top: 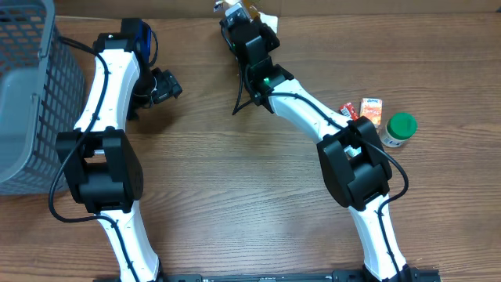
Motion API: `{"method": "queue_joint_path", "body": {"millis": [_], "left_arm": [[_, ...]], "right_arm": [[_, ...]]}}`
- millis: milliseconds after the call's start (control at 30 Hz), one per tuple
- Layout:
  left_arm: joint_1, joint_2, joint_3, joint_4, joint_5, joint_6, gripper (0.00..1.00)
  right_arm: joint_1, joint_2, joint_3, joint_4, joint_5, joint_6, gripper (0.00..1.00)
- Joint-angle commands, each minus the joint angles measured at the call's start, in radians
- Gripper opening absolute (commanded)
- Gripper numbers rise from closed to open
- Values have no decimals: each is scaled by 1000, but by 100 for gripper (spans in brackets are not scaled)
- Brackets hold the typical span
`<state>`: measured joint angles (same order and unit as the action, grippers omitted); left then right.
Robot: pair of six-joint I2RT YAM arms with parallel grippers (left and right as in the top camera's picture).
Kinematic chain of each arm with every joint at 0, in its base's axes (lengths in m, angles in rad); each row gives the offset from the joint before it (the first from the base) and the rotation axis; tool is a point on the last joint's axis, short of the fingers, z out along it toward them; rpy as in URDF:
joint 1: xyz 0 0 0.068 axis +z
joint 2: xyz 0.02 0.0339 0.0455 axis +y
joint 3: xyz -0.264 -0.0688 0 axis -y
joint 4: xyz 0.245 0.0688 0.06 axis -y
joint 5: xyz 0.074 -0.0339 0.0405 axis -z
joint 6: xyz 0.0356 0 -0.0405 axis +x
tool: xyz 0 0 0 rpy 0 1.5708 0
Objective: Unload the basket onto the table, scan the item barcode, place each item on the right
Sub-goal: 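Hold the snack bag in front of the white scanner, right gripper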
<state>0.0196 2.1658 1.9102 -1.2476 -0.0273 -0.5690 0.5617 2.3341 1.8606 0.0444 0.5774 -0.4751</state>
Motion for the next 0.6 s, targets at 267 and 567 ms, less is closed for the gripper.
{"method": "queue_joint_path", "body": {"millis": [267,567], "left_arm": [[-7,-15,16,0,-6,12,100],[-7,-15,16,0,-6,12,100]], "right_arm": [[46,2,13,32,5,8,4],[46,2,13,11,6,124,4]]}}
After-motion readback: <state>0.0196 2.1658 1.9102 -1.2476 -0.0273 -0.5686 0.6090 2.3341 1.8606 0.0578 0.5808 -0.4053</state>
